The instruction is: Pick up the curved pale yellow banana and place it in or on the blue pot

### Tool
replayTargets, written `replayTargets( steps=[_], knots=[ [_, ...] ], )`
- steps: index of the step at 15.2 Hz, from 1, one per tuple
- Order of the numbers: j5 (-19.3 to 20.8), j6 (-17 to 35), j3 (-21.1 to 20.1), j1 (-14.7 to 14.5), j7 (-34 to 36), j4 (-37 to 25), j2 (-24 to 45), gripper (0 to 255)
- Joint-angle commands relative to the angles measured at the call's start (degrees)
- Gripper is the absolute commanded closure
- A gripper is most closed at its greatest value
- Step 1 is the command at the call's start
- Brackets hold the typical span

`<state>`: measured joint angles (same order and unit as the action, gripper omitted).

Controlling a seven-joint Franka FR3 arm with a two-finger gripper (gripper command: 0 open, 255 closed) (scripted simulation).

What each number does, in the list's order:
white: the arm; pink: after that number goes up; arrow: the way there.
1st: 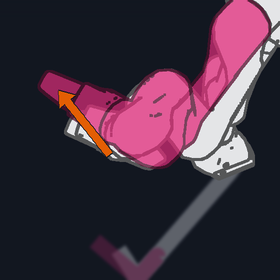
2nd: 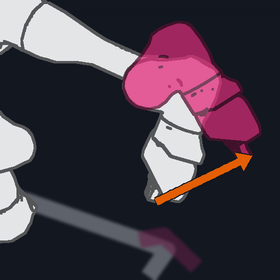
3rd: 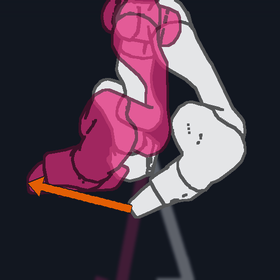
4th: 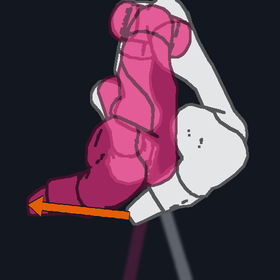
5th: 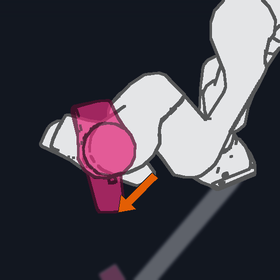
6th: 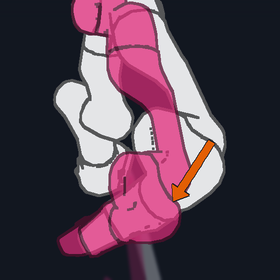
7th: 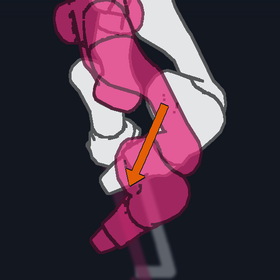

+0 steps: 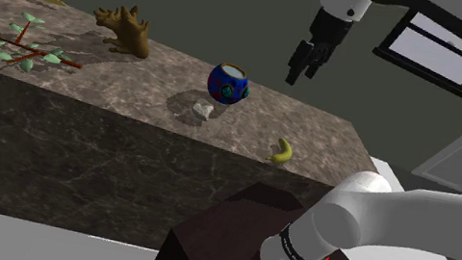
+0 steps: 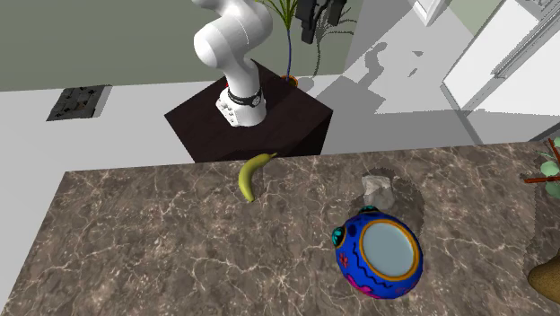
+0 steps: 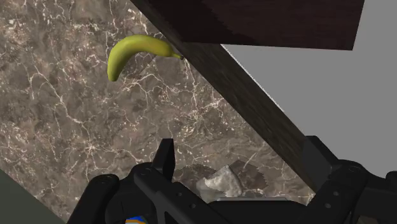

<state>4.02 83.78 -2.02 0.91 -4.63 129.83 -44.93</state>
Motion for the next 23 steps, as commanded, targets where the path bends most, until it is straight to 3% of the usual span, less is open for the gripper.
replayTargets(
  steps=[1, 12, 23],
  knots=[
    [0.0, 0.0, 0.0, 0.0, 0.0, 0.0, 0.0, 0],
    [5.7, 15.1, 9.4, 5.0, -4.3, 14.4, 2.5, 0],
    [11.4, 32.9, 19.9, 10.7, -8.7, 21.8, 14.5, 0]
  ],
)
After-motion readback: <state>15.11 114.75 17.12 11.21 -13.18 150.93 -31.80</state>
